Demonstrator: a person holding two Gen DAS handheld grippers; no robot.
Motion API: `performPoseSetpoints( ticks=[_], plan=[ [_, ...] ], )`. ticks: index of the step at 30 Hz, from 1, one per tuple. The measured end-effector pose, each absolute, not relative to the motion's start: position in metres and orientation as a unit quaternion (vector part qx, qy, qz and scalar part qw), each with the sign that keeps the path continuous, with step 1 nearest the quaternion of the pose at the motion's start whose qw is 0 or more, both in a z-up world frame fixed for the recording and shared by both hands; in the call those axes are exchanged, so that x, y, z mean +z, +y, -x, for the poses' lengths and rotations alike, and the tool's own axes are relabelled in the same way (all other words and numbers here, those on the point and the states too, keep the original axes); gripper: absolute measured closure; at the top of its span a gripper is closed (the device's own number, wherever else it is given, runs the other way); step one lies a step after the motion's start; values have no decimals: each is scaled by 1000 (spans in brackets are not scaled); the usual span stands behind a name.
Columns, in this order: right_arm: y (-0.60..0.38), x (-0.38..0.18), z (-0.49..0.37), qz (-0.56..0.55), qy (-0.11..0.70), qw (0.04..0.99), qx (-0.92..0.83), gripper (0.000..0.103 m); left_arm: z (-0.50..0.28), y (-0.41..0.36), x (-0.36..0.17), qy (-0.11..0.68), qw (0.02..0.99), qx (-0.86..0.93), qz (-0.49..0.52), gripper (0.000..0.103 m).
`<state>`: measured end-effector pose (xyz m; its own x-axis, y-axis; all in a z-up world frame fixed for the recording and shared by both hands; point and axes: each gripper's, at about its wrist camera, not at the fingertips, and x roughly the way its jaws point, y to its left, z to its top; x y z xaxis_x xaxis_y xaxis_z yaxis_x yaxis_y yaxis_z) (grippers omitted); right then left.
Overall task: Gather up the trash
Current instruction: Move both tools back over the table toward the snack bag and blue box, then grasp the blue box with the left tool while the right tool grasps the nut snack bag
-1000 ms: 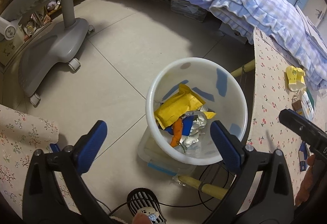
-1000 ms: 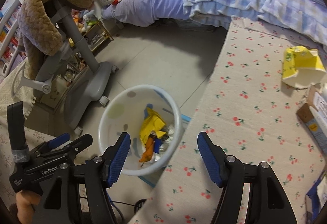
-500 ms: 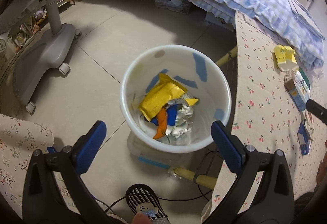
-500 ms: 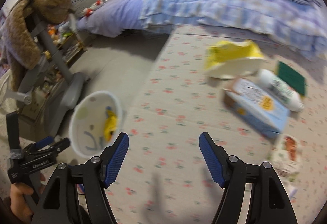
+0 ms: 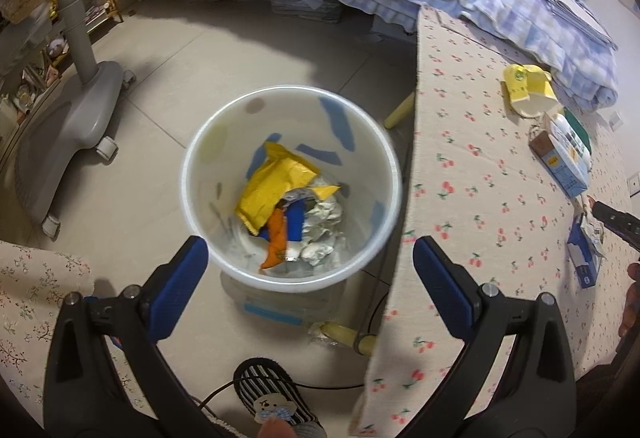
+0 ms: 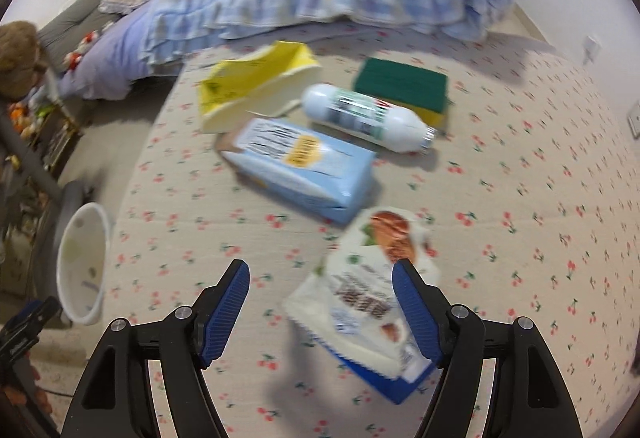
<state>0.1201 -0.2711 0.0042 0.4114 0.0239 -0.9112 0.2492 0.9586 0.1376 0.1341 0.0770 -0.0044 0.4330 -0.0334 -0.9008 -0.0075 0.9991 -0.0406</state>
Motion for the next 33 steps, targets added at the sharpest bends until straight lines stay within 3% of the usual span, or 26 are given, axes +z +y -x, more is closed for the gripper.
performPoseSetpoints(
  ticks=[19,21,25,27,33],
  plan=[
    [-306,-24,-120,-161,563,805,-95,29,-139,0,1,532,844,-59,-19,1],
    [-311,-24,-117,-174,563,803,-90,41,-139,-8,2,532,844,-65,-24,1],
    [-318,-19,-111,-178,560,806,-72,52,-139,-25,1,534,841,-74,-33,1],
    [-321,-14,-107,-169,558,810,-64,68,-138,-36,1,535,840,-81,-38,1],
    [-341,-7,-91,-159,552,816,-55,81,-136,-74,3,539,834,-108,-48,1]
  ],
)
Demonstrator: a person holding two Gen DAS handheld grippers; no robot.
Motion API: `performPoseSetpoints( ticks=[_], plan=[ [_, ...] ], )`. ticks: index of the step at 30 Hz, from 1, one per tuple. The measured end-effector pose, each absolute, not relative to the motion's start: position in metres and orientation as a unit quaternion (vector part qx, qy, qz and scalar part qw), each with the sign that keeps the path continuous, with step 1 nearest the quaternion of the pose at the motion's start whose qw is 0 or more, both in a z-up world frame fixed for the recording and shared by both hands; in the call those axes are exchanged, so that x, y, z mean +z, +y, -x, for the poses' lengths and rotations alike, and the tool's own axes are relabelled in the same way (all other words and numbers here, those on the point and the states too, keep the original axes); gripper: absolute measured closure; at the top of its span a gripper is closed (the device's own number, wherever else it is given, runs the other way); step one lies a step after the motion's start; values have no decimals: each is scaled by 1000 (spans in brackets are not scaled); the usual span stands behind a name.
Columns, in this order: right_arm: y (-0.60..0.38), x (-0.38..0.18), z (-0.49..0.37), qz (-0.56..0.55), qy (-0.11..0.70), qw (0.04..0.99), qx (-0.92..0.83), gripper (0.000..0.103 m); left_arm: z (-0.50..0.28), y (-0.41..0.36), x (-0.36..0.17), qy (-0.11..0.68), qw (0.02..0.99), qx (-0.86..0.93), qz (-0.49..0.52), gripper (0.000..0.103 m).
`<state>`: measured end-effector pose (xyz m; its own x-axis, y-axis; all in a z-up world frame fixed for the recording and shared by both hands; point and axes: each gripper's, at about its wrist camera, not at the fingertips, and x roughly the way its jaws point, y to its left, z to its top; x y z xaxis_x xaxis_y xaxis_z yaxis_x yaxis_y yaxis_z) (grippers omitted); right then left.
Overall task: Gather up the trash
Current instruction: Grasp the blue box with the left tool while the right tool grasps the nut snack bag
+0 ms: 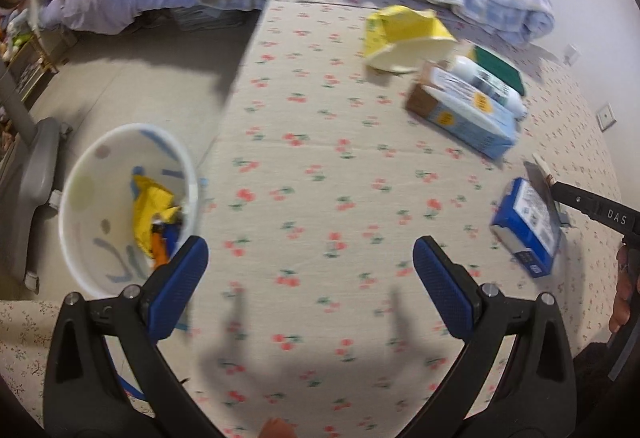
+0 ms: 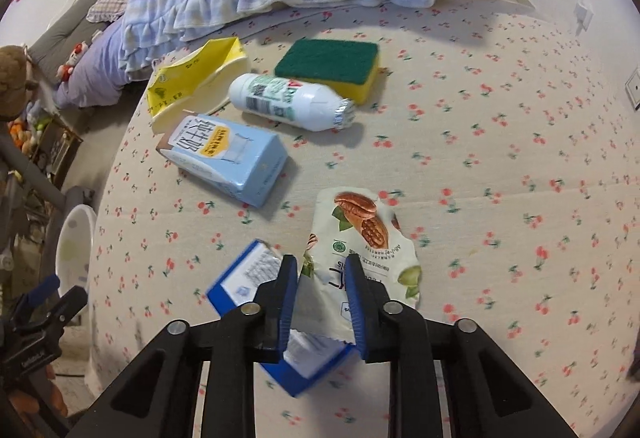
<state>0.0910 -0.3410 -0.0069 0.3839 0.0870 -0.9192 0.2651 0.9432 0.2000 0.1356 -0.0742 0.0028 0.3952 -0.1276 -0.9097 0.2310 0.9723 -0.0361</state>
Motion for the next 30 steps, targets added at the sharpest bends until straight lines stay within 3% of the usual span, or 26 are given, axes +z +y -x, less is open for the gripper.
performPoseSetpoints(
  ticks=[15,30],
  plan=[
    [-410,7,-41,-175,529,827,-72,84,-118,-197,-6,565,808,-160,-40,1],
    [-462,-1,7,-186,528,824,-85,84,-112,-262,-36,575,811,-98,-38,1]
  ],
)
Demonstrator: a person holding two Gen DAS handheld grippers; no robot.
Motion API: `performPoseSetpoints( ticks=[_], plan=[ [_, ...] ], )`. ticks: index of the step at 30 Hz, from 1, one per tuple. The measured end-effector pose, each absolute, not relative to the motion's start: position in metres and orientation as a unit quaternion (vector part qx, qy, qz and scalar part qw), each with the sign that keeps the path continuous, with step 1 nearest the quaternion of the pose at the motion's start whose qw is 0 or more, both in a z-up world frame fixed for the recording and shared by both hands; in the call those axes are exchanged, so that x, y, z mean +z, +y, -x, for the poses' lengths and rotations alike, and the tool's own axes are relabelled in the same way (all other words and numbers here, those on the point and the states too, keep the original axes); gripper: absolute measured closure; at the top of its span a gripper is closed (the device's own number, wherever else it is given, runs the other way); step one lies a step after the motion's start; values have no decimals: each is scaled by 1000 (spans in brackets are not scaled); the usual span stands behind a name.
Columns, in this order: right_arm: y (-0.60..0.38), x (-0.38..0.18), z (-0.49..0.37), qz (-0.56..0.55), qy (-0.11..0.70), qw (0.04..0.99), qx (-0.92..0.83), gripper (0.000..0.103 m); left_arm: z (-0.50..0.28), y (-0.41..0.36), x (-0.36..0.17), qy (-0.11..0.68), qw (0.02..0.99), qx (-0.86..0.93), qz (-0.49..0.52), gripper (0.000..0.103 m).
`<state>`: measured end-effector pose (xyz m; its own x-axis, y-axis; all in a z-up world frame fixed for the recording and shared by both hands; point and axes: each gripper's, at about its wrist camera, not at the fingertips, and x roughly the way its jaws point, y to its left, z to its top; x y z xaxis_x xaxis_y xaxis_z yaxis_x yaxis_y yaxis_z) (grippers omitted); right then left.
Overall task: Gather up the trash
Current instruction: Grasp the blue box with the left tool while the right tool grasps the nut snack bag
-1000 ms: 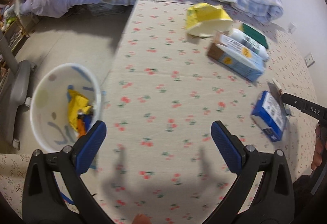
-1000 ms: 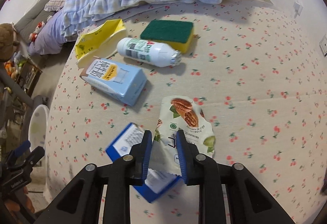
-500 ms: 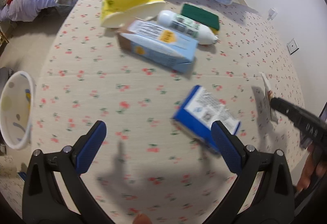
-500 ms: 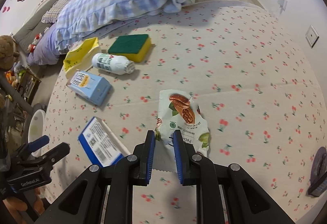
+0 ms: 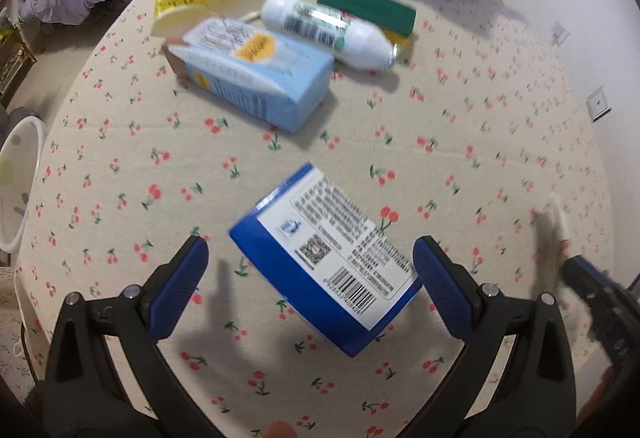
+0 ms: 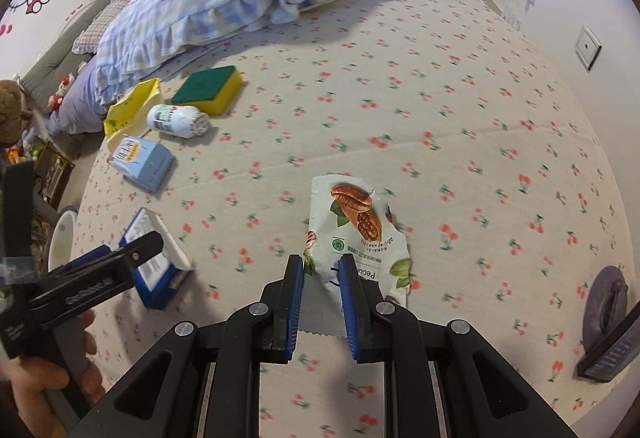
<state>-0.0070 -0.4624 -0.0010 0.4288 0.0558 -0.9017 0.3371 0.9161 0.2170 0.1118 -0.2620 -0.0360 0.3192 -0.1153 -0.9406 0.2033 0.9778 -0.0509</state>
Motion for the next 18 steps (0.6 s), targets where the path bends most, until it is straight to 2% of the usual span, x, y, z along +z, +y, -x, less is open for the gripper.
performPoseSetpoints(
  ticks=[5,7,10,12,18],
  plan=[
    [-473,-2,15,-190,526,824,-87,84,-107,-262,-44,577,809,-98,-54,3],
    [-473,-2,16,-189,526,825,-85,84,-103,-259,-48,585,803,-106,-50,7],
    [-472,-1,16,-188,527,825,-82,84,-98,-256,-48,582,802,-118,-60,20],
    [-470,-1,16,-187,526,826,-80,84,-94,-253,-45,576,804,-130,-69,36],
    [-461,2,12,-184,524,829,-72,84,-88,-234,-37,566,807,-156,-64,36]
  ],
)
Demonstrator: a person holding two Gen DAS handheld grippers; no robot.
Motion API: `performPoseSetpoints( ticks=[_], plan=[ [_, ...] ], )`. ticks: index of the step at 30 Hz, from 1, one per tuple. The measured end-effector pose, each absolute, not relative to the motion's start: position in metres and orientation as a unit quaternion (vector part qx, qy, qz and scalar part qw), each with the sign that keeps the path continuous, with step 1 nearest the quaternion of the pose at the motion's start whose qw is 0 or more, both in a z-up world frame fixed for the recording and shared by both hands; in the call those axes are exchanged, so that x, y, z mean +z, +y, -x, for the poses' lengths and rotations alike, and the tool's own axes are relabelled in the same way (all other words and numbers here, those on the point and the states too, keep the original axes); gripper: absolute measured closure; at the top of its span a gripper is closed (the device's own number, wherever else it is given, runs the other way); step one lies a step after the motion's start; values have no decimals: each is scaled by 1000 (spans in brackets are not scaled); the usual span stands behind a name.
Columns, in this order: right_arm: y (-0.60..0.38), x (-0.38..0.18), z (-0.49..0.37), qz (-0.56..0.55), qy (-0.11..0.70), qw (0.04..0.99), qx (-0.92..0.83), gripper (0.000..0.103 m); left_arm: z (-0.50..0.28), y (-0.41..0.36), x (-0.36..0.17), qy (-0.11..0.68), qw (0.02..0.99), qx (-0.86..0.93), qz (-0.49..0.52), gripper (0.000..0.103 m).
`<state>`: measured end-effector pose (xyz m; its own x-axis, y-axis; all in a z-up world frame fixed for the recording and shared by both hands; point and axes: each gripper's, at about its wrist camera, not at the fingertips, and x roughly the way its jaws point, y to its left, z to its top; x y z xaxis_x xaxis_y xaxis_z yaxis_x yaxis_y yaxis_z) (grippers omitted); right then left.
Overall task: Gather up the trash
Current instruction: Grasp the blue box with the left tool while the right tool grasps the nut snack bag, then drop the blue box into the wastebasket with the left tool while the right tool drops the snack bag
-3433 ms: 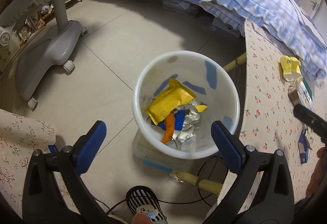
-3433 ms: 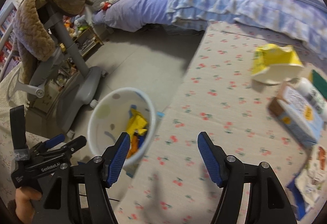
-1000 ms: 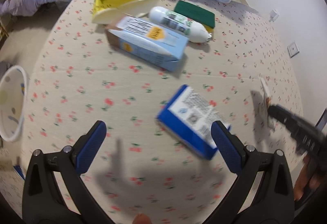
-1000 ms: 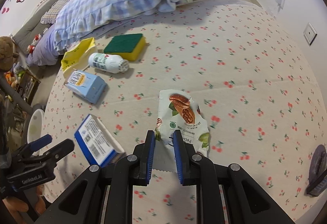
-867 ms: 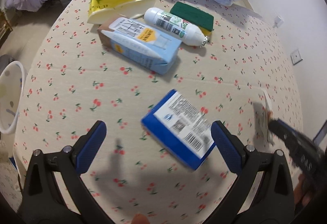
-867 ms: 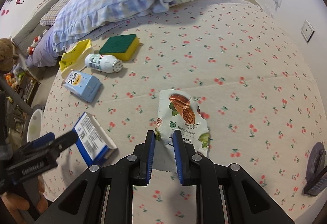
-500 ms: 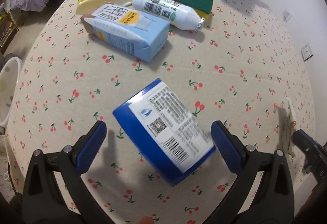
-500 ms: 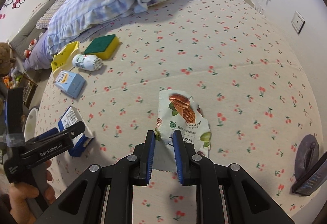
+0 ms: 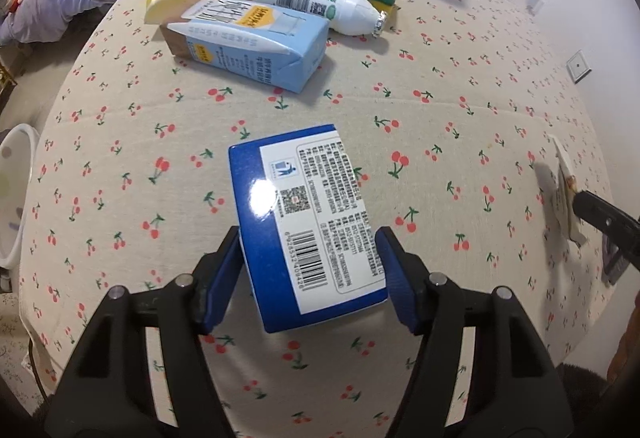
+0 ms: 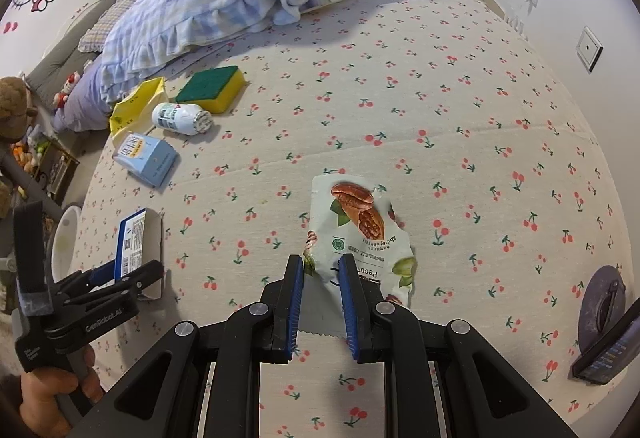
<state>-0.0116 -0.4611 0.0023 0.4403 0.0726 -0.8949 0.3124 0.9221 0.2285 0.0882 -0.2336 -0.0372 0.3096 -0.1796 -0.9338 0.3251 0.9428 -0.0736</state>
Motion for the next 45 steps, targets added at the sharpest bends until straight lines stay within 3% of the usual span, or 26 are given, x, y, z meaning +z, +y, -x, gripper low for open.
performPoseSetpoints(
  ticks=[21,45],
  plan=[
    [-393,27,-28,-160,516,841,-23,84,-100,-153,0,521,839,-155,-26,36],
    [-263,38,-83,-112,521,844,57,84,-118,-6,11,505,855,-85,77,36]
  ],
)
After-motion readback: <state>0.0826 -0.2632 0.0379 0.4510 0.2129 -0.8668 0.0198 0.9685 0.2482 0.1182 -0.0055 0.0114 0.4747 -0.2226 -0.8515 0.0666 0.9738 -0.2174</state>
